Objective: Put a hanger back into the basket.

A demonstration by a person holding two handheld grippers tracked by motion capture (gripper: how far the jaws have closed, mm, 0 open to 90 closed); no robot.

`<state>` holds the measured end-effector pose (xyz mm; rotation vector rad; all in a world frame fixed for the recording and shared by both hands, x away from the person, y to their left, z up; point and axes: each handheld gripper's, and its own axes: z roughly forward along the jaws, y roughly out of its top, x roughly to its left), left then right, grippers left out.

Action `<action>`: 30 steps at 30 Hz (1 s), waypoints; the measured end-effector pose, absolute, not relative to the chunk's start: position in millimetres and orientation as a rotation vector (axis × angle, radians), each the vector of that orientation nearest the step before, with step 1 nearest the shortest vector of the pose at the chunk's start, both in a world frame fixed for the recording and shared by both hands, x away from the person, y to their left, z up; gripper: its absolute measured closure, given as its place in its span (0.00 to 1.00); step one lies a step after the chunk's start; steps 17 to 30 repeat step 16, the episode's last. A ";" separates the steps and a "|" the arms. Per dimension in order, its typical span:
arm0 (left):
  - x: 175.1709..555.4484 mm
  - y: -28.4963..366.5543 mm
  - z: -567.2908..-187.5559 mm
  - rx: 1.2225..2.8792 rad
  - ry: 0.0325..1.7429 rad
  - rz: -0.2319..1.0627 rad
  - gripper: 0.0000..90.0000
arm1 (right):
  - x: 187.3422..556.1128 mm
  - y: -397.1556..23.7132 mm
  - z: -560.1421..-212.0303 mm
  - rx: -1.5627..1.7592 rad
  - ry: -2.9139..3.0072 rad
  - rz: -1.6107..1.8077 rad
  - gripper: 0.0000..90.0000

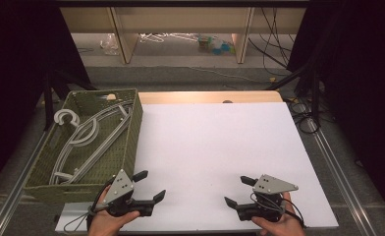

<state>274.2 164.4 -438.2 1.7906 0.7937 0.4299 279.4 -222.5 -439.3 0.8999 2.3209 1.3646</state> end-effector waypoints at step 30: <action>274.4 162.3 -438.2 1.787 0.784 0.413 0.18 | 280.5 -222.8 -439.0 0.903 2.323 1.365 0.18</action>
